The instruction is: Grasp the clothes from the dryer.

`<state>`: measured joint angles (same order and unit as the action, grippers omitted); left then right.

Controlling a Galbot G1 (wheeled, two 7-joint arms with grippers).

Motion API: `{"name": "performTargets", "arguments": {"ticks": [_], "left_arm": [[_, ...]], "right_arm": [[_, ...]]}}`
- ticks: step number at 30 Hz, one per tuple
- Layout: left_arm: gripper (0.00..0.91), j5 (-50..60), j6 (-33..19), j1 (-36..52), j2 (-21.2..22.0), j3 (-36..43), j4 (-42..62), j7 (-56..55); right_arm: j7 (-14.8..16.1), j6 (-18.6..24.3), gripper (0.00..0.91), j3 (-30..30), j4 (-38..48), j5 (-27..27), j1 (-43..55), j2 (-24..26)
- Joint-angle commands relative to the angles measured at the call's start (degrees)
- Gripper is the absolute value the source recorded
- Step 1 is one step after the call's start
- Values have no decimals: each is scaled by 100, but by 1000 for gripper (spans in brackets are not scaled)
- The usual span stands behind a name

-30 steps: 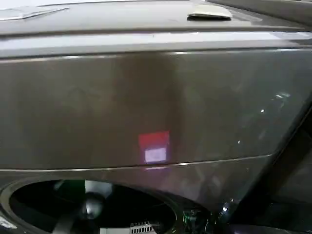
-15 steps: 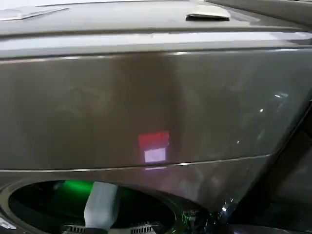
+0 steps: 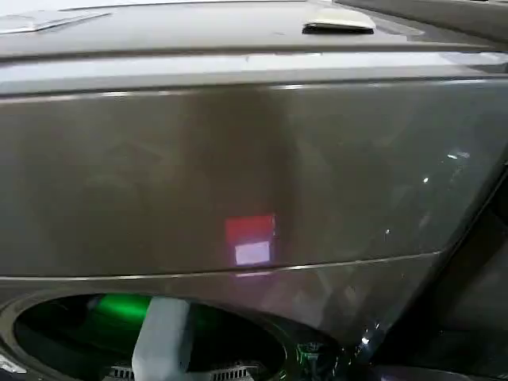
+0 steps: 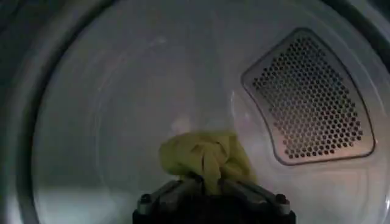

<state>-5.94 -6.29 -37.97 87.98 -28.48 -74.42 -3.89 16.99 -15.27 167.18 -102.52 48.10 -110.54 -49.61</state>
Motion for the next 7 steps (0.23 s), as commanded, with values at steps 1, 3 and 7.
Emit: {"name": "performTargets", "arguments": {"ticks": [1, 3, 7], "left_arm": [[0, -57, 15, -19, -8, -21, -84, -34], [0, -62, 18, -6, 5, -30, -67, -27], [0, 12, 55, 0, 54, 2, -59, 24]], "right_arm": [[0, -46, 907, -4, -49, -7, 29, 45], [14, -41, 907, -2, -8, -26, 21, 64], [32, -26, 907, -1, -15, -35, 21, 52]]}}
